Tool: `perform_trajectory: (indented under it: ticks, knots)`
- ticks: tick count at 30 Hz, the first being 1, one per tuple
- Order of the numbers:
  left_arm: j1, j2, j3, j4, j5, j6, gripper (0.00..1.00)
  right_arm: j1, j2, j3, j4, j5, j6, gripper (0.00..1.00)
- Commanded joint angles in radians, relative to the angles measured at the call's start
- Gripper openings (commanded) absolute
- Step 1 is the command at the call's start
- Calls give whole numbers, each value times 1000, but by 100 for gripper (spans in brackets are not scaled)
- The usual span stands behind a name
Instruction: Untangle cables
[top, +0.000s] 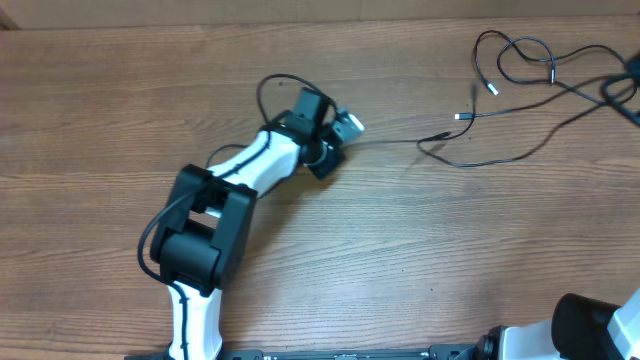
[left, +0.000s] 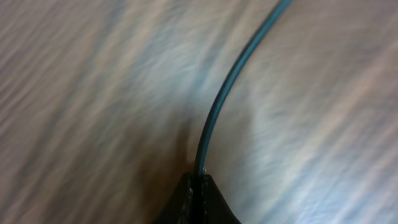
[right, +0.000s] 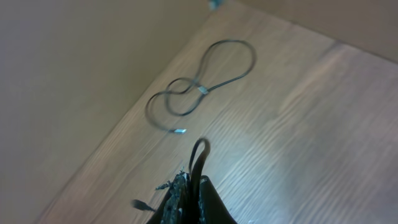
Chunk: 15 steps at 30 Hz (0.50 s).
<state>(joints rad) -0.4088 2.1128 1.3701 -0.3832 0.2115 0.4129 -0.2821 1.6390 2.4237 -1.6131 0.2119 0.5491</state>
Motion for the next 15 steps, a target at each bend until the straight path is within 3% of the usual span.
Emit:
perform_trajectory:
  ticks: [1,15]
  knots:
    - [52,58,-42,-48,-114,-95,4,-50,-14,30,5,23,-1,4]
    - [80,58,-42,-58,-114,-96,4,-119,-2,30,31,24,-1,4]
